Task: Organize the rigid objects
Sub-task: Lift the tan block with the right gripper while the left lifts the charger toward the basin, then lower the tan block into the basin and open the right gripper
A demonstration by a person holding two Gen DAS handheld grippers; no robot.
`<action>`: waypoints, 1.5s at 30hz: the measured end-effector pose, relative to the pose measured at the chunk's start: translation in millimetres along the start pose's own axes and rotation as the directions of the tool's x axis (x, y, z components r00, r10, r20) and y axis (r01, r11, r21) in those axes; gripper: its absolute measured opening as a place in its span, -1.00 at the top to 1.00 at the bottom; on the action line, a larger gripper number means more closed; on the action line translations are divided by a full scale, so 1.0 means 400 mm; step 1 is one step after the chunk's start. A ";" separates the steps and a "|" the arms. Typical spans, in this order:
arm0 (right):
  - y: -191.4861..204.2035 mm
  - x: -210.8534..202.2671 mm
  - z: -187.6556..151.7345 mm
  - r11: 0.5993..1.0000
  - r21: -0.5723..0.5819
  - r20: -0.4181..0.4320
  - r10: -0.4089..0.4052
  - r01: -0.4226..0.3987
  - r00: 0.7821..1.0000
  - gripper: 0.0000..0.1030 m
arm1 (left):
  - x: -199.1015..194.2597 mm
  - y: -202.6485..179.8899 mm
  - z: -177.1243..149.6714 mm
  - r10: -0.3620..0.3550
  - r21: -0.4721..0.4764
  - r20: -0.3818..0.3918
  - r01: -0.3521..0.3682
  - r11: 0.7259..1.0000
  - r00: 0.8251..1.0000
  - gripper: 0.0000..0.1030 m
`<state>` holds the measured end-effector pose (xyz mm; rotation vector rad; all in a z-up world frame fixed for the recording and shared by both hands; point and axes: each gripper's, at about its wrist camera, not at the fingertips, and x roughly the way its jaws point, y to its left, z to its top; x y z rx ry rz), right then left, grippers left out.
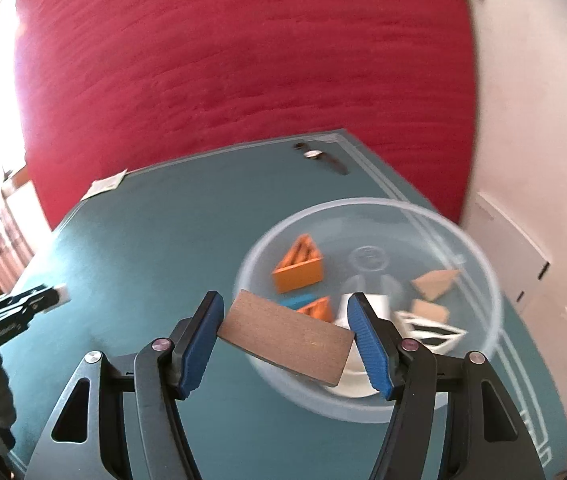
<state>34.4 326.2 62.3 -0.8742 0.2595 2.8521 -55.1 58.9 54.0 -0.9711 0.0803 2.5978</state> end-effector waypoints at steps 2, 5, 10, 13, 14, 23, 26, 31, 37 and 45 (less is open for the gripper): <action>-0.032 0.000 0.007 1.000 0.021 0.010 -0.021 0.021 1.000 -0.27 | -0.003 -0.013 0.000 -0.005 0.005 0.000 0.005 1.000 1.000 0.37; -0.079 0.007 0.015 0.997 0.059 0.015 -0.054 0.053 0.998 -0.27 | -0.007 -0.036 0.001 -0.019 0.016 0.000 0.019 1.000 1.000 0.37; -0.143 0.047 0.021 0.989 0.106 0.001 -0.108 0.108 0.994 -0.27 | -0.014 -0.074 -0.003 -0.039 0.037 0.001 0.038 0.999 0.999 0.37; -0.177 0.072 0.024 0.983 0.132 -0.014 -0.128 0.129 0.992 -0.27 | -0.015 -0.091 -0.004 -0.048 0.044 -0.001 0.048 0.998 0.999 0.37; -0.190 0.079 0.025 0.981 0.143 -0.018 -0.132 0.133 0.991 -0.27 | -0.019 -0.100 -0.008 -0.051 0.046 -0.002 0.051 0.998 0.999 0.37; -0.256 0.104 0.026 0.972 0.197 -0.032 -0.125 0.129 0.992 -0.28 | -0.020 -0.165 -0.004 -0.064 0.084 -0.011 0.065 0.994 0.998 0.37; -0.264 0.097 0.023 0.973 0.197 -0.022 -0.120 0.122 0.993 -0.28 | -0.023 -0.196 0.004 -0.072 0.110 -0.011 0.073 0.991 0.997 0.37; -0.269 0.085 0.022 0.972 0.204 -0.002 -0.119 0.117 0.993 -0.28 | -0.029 -0.256 0.017 -0.094 0.162 -0.004 0.094 0.982 0.996 0.37; -0.271 0.072 0.018 0.972 0.194 0.020 -0.142 0.136 0.990 -0.28 | -0.019 -0.328 0.043 -0.131 0.210 -0.009 0.130 0.969 0.991 0.37; -0.270 0.059 0.013 0.970 0.188 0.043 -0.167 0.156 0.985 -0.28 | 0.023 -0.426 0.083 -0.165 0.271 -0.030 0.166 0.948 0.986 0.37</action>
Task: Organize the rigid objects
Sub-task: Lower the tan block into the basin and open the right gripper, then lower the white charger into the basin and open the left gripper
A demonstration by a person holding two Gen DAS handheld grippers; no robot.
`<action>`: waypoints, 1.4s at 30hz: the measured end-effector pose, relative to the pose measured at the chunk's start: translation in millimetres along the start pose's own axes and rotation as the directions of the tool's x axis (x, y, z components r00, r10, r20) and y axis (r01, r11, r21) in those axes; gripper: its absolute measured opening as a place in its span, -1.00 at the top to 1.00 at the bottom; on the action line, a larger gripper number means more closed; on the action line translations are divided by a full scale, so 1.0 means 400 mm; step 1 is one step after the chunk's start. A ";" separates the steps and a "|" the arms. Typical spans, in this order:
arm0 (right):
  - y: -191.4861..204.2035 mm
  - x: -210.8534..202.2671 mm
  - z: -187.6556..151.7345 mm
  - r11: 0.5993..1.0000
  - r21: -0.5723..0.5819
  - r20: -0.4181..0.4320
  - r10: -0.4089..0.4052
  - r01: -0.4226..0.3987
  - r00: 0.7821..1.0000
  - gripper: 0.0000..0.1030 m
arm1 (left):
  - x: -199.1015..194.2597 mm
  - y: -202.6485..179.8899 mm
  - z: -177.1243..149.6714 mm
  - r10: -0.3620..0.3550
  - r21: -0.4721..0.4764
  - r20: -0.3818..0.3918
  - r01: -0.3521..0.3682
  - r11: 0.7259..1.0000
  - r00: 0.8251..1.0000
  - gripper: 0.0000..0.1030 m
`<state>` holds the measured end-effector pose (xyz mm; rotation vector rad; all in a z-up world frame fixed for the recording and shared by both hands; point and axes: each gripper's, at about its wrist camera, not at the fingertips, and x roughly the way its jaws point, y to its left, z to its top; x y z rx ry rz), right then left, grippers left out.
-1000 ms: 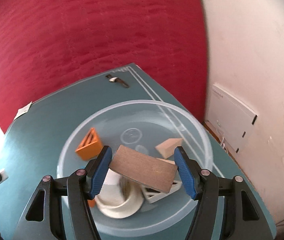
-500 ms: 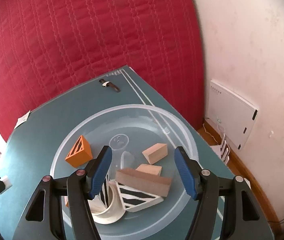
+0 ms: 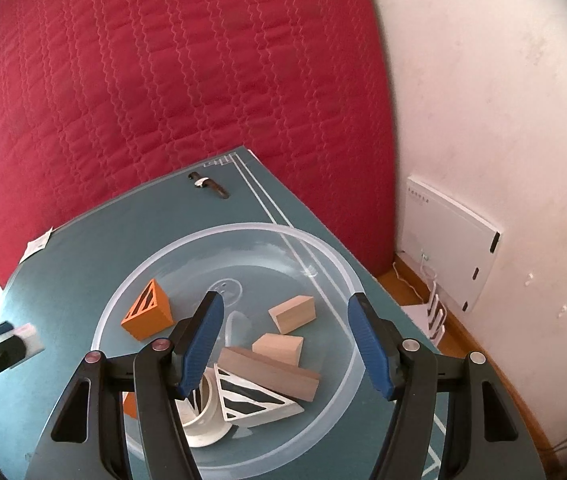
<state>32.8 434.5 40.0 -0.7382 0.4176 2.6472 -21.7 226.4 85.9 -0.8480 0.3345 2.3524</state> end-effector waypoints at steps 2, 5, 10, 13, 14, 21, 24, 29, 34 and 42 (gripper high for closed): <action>-0.001 -0.001 -0.001 1.000 0.002 0.001 0.001 -0.001 1.000 -0.28 | 0.018 -0.019 0.013 -0.010 0.016 -0.007 0.010 1.000 1.000 0.37; -0.008 -0.003 -0.001 1.000 0.005 0.005 0.001 -0.001 1.000 -0.28 | 0.045 -0.046 0.028 -0.019 0.042 -0.021 0.019 0.999 1.000 0.37; -0.023 -0.007 0.004 1.000 0.012 0.020 -0.012 0.012 1.000 -0.28 | 0.085 -0.090 0.051 -0.032 0.080 -0.033 0.034 0.996 0.999 0.37; -0.036 -0.013 0.007 0.999 0.025 0.028 -0.022 0.022 0.999 -0.28 | 0.105 -0.116 0.061 -0.043 0.091 -0.041 0.046 0.995 0.998 0.37; -0.041 -0.014 0.009 0.999 0.031 0.030 -0.027 0.026 0.999 -0.28 | 0.110 -0.121 0.062 -0.046 0.092 -0.043 0.050 0.995 0.998 0.37; -0.076 -0.016 0.017 0.996 0.078 0.034 -0.055 0.053 0.998 -0.28 | 0.148 -0.151 0.074 -0.041 0.100 -0.066 0.047 0.994 0.997 0.37; -0.074 -0.018 0.018 0.996 0.079 0.037 -0.054 0.051 0.998 -0.28 | 0.162 -0.165 0.079 -0.045 0.102 -0.075 0.052 0.993 0.996 0.37; -0.072 -0.013 0.017 0.996 0.079 0.039 -0.052 0.049 0.998 -0.28 | 0.172 -0.178 0.083 -0.047 0.108 -0.079 0.055 0.993 0.996 0.37; -0.075 -0.013 0.016 0.995 0.085 0.038 -0.055 0.052 0.998 -0.28 | 0.190 -0.183 0.091 -0.047 0.112 -0.082 0.056 0.992 0.995 0.37; -0.074 -0.013 0.017 0.995 0.086 0.037 -0.056 0.053 0.998 -0.28 | 0.201 -0.193 0.100 -0.045 0.114 -0.080 0.054 0.992 0.996 0.37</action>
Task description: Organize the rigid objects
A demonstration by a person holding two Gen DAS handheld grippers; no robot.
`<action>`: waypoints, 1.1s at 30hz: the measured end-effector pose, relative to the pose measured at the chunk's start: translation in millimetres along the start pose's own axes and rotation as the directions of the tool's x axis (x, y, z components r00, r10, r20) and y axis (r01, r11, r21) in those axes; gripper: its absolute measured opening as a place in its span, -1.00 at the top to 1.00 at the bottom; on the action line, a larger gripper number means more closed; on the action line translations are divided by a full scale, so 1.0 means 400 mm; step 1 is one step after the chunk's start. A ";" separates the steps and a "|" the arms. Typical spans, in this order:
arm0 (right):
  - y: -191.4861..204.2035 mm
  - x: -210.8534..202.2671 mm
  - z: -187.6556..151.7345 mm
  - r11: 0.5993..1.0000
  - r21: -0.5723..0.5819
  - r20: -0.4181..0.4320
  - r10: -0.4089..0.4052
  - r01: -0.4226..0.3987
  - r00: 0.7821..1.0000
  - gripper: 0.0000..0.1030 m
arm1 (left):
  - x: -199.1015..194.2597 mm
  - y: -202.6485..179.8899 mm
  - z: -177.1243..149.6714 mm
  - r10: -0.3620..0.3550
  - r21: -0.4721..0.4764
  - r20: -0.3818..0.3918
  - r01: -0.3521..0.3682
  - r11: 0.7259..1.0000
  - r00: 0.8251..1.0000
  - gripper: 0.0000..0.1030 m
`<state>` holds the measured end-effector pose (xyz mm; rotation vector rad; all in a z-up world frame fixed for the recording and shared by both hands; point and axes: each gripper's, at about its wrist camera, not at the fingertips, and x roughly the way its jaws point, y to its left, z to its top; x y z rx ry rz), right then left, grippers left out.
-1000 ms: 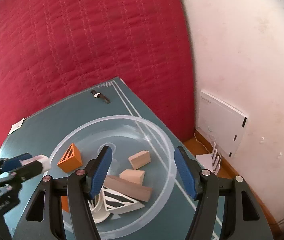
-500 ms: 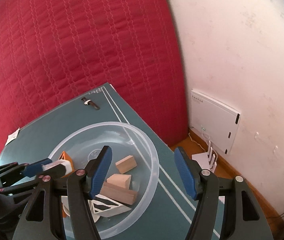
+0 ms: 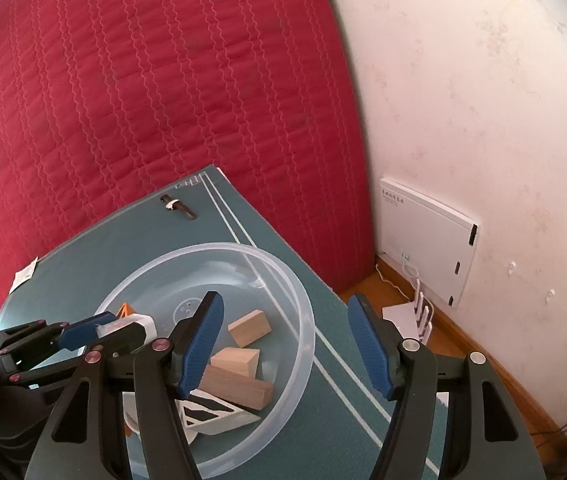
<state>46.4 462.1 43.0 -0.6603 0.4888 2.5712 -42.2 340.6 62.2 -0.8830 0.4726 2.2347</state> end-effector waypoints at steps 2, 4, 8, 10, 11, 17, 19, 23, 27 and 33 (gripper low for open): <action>-0.002 0.001 0.000 1.000 0.002 0.000 -0.001 0.001 1.000 -0.28 | 0.000 0.002 -0.001 0.002 -0.003 0.002 -0.002 1.000 1.000 0.35; -0.004 0.002 -0.001 1.000 0.004 -0.002 -0.002 0.002 1.000 -0.28 | 0.000 0.003 -0.002 0.003 -0.010 0.001 -0.003 1.000 1.000 0.19; -0.010 0.005 -0.001 1.000 0.011 -0.005 -0.007 0.007 1.000 -0.28 | -0.011 0.009 0.000 0.011 -0.019 0.022 -0.011 1.000 1.000 -0.35; -0.008 0.004 -0.002 1.000 0.010 -0.006 -0.008 0.008 1.000 -0.28 | -0.016 0.013 0.000 0.010 -0.024 0.025 -0.009 1.000 1.000 -0.40; -0.008 0.008 0.000 1.000 0.008 -0.007 -0.007 0.007 1.000 -0.28 | -0.017 0.015 0.000 0.010 -0.025 0.027 -0.009 1.000 1.000 -0.41; -0.010 0.005 -0.002 1.000 0.004 -0.008 -0.008 0.008 1.000 -0.28 | -0.024 0.033 -0.009 0.022 -0.040 0.026 -0.021 0.999 0.999 -0.48; -0.013 0.003 -0.003 1.000 0.005 -0.010 -0.010 0.010 1.000 -0.28 | -0.026 0.041 -0.011 0.028 -0.054 0.023 -0.027 0.998 0.999 -0.55; -0.013 0.000 -0.005 1.000 0.002 -0.012 -0.011 0.011 1.000 -0.28 | -0.040 0.065 -0.016 0.057 -0.080 0.032 -0.054 0.995 0.998 -0.82; -0.013 -0.004 -0.007 1.000 -0.002 -0.012 -0.013 0.013 1.000 -0.32 | -0.060 0.082 -0.024 0.094 -0.096 0.040 -0.089 0.991 0.995 -0.99; -0.017 -0.007 -0.006 1.000 0.010 -0.004 -0.011 0.011 1.000 -0.57 | -0.086 0.095 -0.035 0.147 -0.102 0.049 -0.142 0.985 0.988 -0.99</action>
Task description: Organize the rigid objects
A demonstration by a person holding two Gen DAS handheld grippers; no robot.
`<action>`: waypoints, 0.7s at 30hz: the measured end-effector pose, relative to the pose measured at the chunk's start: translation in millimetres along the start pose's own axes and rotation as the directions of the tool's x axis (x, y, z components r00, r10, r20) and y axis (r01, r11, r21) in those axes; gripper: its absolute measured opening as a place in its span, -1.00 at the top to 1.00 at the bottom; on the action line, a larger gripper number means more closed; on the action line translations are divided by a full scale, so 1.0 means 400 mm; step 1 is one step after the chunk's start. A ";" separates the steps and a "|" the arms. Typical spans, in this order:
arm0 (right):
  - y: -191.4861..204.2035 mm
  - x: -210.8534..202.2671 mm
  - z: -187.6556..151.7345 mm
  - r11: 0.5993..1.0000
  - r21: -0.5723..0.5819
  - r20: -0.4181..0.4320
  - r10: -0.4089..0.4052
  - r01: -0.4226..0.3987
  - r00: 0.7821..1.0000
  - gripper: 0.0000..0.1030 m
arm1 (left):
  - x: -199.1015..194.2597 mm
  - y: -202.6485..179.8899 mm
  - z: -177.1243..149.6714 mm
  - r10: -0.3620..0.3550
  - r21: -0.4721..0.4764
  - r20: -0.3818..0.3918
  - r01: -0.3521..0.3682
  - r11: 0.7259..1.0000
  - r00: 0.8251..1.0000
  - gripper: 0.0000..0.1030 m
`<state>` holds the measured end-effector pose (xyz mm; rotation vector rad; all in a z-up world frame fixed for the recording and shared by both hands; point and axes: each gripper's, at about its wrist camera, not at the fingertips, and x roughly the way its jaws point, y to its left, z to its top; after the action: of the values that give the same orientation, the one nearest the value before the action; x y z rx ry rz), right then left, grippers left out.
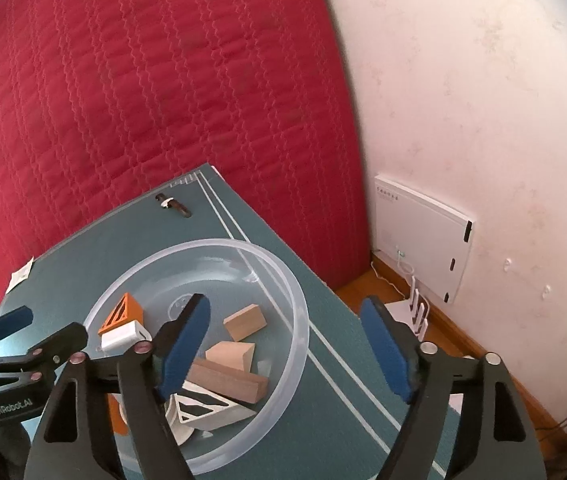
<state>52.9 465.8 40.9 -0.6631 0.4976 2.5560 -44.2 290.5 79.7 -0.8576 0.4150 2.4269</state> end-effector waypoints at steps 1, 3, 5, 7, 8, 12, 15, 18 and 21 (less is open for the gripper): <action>-0.002 -0.004 0.001 1.000 0.003 0.002 0.000 0.000 1.000 -0.59 | -0.004 0.002 -0.001 0.009 -0.001 0.003 -0.009 1.000 1.000 -0.99; -0.010 -0.011 0.003 1.000 0.013 0.009 0.000 0.000 1.000 -0.70 | -0.016 0.008 -0.002 0.029 -0.010 0.011 -0.029 1.000 1.000 -0.99; -0.018 -0.022 0.007 1.000 0.029 0.019 -0.006 0.005 1.000 -0.78 | -0.024 0.016 -0.005 0.042 -0.025 0.011 -0.042 0.999 0.999 -0.99; -0.028 -0.034 0.009 0.999 0.045 0.027 -0.011 0.010 1.000 -0.81 | -0.032 0.023 -0.009 0.051 -0.039 0.008 -0.051 0.998 0.999 -0.99; -0.031 -0.038 0.009 0.999 0.050 0.028 -0.011 0.010 1.000 -0.82 | -0.036 0.027 -0.012 0.049 -0.046 0.005 -0.049 0.998 0.999 -0.99; -0.034 -0.049 0.006 0.999 0.045 0.021 -0.009 0.008 1.000 -0.82 | -0.050 0.030 -0.025 0.046 -0.054 0.002 -0.046 0.997 0.999 -0.99; -0.033 -0.062 -0.004 1.000 0.026 0.017 -0.006 0.006 1.000 -0.83 | -0.060 0.032 -0.034 0.050 -0.051 -0.002 -0.050 0.997 0.999 -0.99; -0.022 -0.082 -0.011 1.000 -0.013 0.019 -0.001 0.002 1.000 -0.86 | -0.072 0.030 -0.042 0.055 -0.050 0.000 -0.055 0.997 0.998 -0.99; -0.005 -0.102 -0.025 0.998 -0.060 0.015 0.012 -0.011 1.000 -0.91 | -0.087 0.032 -0.051 0.063 -0.047 0.006 -0.062 0.997 0.998 -0.99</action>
<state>89.5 449.6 53.7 -0.6631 0.4216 2.5934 -18.5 258.0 88.3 -0.8668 0.3892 2.5054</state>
